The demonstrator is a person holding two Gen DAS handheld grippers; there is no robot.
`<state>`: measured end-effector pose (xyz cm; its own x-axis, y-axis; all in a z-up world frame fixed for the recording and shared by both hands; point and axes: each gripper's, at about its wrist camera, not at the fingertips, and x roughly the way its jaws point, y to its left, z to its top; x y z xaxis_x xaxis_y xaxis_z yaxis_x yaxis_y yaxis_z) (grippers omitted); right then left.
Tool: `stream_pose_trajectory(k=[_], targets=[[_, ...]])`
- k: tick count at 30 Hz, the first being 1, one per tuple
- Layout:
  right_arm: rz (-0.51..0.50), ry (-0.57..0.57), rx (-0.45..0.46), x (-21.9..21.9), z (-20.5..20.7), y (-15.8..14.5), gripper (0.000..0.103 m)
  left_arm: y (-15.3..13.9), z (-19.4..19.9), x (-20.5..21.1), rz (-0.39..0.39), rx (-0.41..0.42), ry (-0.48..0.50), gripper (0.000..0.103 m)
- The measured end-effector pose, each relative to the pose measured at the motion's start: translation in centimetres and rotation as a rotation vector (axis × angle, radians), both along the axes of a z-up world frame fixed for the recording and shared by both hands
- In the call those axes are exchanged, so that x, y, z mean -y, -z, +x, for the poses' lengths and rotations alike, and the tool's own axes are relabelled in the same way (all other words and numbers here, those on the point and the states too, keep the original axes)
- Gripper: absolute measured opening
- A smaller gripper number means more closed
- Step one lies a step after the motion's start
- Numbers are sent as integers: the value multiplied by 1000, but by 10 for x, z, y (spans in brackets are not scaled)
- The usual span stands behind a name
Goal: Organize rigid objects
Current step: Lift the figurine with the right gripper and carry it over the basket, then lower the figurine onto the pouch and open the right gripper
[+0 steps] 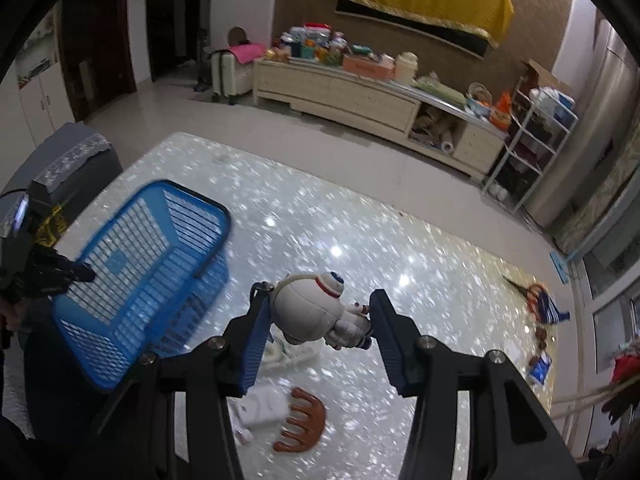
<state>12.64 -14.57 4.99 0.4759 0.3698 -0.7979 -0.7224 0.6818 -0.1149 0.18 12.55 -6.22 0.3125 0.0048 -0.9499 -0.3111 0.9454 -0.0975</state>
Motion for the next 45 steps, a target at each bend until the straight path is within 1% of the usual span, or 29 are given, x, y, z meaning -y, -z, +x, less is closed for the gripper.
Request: stream_pose_trajectory(k=[7, 12, 14, 17, 22, 28, 31, 38, 40, 45], targets=[[46, -110, 18, -44, -21, -22, 48, 0, 0, 0, 5, -3, 1, 14], [44, -178, 4, -74, -30, -21, 48, 0, 0, 0, 4, -2, 0, 14], [45, -201, -10, -85, -33, -16, 48, 0, 0, 0, 3, 0, 0, 14], [30, -235, -37, -103, -37, 0, 48, 0, 0, 1, 6, -2, -1, 14], [3, -283, -114, -129, -41, 33, 48, 0, -2, 0, -5, 5, -3, 14], [-45, -294, -163, -152, -40, 68, 48, 0, -1, 2, 9, 2, -3, 14], [-58, -291, -184, -156, -37, 81, 48, 0, -2, 2, 12, 5, -3, 14], [-92, -304, -180, -166, -48, 102, 48, 0, -2, 3, 15, 7, -4, 14], [-123, -302, -179, -168, -47, 109, 48, 0, -3, 3, 17, 7, -4, 14], [-153, -308, -179, -170, -51, 118, 48, -1, -3, 4, 26, 7, -4, 14]])
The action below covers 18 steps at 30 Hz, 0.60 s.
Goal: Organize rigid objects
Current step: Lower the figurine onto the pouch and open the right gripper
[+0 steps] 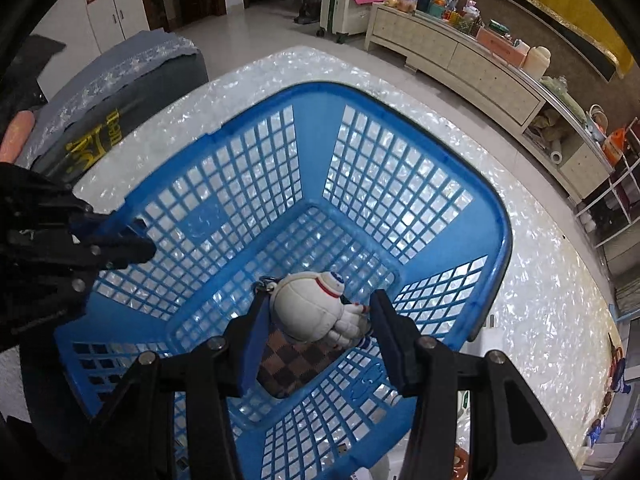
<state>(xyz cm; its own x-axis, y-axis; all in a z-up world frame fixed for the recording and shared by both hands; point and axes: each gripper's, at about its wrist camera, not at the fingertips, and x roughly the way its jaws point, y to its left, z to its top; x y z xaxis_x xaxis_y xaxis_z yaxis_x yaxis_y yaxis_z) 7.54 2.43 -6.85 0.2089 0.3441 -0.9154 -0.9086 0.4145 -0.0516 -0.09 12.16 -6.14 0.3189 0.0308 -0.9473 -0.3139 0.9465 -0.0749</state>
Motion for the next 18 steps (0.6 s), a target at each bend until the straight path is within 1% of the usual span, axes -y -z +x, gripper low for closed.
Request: stream_pose_trajectory(k=[4, 13, 14, 15, 16, 18], targets=[[-2, 6, -5, 0, 2, 3, 48, 0, -1, 1, 6, 0, 2, 14], [-8, -7, 15, -1, 1, 7, 49, -1, 0, 2, 9, -1, 3, 14], [-8, -10, 17, -1, 0, 7, 51, -1, -1, 3, 10, -1, 3, 14], [-4, -10, 22, -1, 0, 6, 60, -1, -1, 3, 10, -1, 3, 14], [5, -8, 32, 0, 0, 4, 72, -1, -1, 3, 11, 0, 3, 14], [16, -10, 39, 1, 0, 1, 78, -1, 0, 3, 10, 0, 3, 14]])
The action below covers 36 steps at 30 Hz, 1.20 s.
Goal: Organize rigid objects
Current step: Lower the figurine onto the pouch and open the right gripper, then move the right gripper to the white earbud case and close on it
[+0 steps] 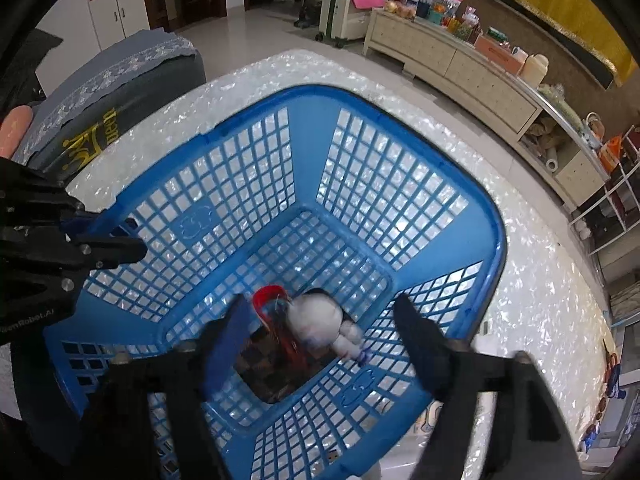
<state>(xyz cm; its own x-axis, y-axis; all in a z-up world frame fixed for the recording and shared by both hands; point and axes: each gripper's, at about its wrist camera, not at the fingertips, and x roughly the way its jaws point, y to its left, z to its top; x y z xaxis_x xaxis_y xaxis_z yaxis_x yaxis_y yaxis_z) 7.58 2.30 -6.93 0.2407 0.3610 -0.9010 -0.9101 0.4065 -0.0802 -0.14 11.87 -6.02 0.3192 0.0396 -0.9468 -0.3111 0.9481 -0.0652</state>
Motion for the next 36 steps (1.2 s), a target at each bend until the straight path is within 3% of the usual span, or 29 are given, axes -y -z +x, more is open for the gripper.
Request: stream_pose_trajectory(k=[2, 4, 6, 18, 29, 36], targets=[[4, -4, 1, 1, 1, -3, 80, 0, 0, 1, 2, 0, 1, 14], [6, -8, 10, 3, 1, -6, 95, 0, 0, 1, 1, 2, 0, 14], [10, -25, 11, 4, 0, -8, 103, 0, 0, 2, 2, 2, 1, 14], [9, -25, 85, 22, -9, -35, 103, -1, 1, 4, 25, 2, 14, 14], [25, 98, 31, 93, 19, -58, 103, -1, 2, 7, 49, -5, 20, 14], [-21, 194, -5, 139, 43, -43, 103, 0, 2, 8, 51, -7, 18, 14]])
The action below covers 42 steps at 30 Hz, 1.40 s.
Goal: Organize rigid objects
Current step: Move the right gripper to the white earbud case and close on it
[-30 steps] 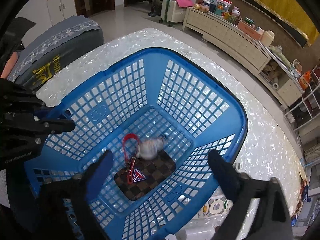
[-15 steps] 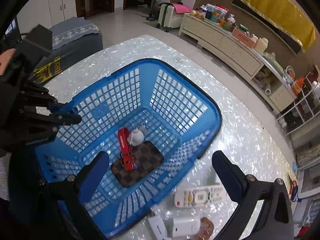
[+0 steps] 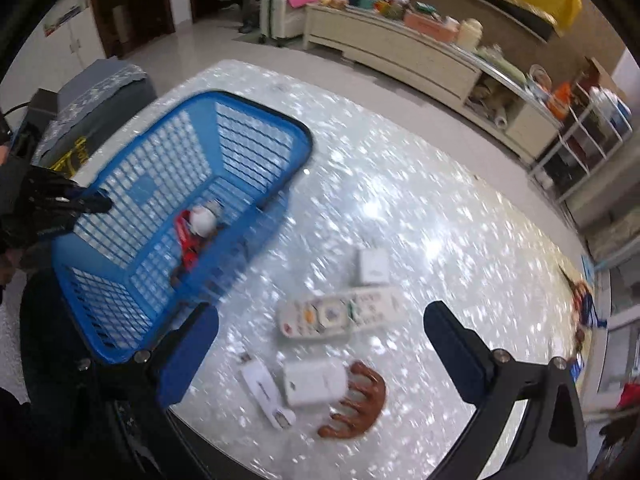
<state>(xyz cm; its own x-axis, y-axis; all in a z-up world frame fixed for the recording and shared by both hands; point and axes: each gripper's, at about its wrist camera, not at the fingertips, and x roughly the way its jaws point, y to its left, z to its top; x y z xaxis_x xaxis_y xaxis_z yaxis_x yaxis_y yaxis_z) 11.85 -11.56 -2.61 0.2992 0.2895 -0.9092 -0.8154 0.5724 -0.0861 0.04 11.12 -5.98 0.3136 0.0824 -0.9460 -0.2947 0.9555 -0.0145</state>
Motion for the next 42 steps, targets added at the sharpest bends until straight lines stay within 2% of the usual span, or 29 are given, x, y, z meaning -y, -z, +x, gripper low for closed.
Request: stream_pose_trajectory(k=[5, 10, 33, 35, 36, 37, 39, 42], targets=[[-27, 70, -69, 25, 14, 28, 103, 0, 0, -1, 1, -2, 0, 14], [-67, 90, -108, 36, 17, 57, 103, 0, 0, -1, 0, -1, -1, 14], [-112, 10, -186, 34, -4, 123, 103, 1, -1, -2, -15, 8, -1, 14], [-133, 12, -191, 32, -2, 131, 99, 1, -1, -1, -18, 9, -1, 14], [-139, 14, -192, 30, -2, 135, 90, 1, -2, -2, -18, 8, -1, 14], [-146, 16, -198, 29, -1, 138, 76, 1, -2, -2, -16, 8, 0, 14], [-149, 14, -219, 28, 1, 146, 63, 2, -2, -2, -15, 7, 1, 14], [-160, 8, -219, 25, 2, 152, 64, 2, -2, -1, -14, 7, 2, 14]])
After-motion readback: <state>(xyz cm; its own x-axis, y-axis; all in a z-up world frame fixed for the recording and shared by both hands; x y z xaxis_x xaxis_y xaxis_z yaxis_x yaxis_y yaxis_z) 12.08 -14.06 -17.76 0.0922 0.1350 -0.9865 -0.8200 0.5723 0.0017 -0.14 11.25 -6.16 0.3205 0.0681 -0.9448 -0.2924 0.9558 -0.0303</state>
